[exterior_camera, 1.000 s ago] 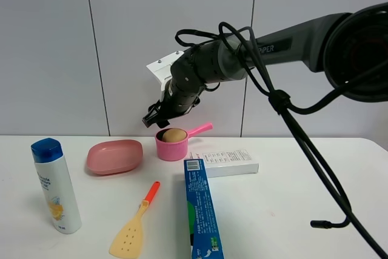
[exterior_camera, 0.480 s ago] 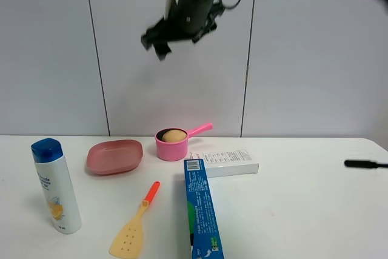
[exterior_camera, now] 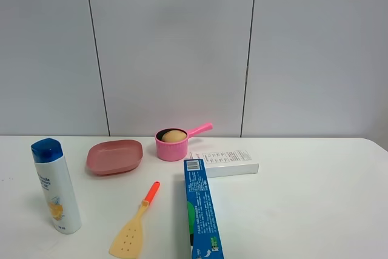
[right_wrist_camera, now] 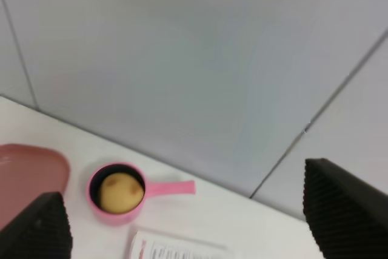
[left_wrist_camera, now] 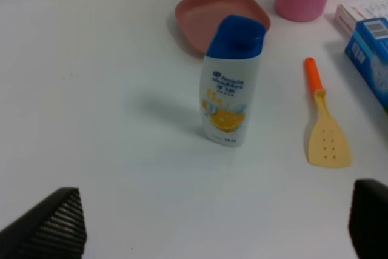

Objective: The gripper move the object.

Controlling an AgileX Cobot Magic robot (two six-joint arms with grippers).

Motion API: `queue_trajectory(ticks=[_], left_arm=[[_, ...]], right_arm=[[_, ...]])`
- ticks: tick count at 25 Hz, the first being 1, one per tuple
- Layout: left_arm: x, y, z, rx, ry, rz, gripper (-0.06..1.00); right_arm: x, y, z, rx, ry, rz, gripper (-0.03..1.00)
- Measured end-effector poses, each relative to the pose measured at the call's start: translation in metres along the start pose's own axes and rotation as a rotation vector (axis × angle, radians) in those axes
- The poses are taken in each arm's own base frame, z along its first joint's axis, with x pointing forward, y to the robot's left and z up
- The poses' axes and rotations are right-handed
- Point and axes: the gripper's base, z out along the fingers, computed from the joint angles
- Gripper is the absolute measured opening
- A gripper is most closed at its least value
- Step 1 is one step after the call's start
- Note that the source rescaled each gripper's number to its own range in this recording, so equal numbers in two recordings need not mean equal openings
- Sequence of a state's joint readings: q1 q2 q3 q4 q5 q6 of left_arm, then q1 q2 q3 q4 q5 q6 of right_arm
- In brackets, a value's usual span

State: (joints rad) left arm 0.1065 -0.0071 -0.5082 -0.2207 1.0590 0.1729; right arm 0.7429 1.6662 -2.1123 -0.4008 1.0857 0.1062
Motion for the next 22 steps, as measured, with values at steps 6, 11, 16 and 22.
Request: queue_trajectory(ticks=[6,11,16,22], left_arm=[[0.000,0.000,0.000,0.000,0.000,0.000,1.00],[0.000,0.000,0.000,0.000,0.000,0.000,1.00],[0.000,0.000,0.000,0.000,0.000,0.000,1.00],[0.000,0.000,0.000,0.000,0.000,0.000,1.00]], right_arm=[[0.005,-0.017,-0.039,0.037,0.042,0.021,0.67],[0.014,-0.025,-0.055,0.062,0.051,0.009,0.66],[0.044,-0.027,-0.067,0.062,0.100,-0.015,0.68],[0.099,-0.035,-0.064,0.104,0.195,-0.010,0.96]])
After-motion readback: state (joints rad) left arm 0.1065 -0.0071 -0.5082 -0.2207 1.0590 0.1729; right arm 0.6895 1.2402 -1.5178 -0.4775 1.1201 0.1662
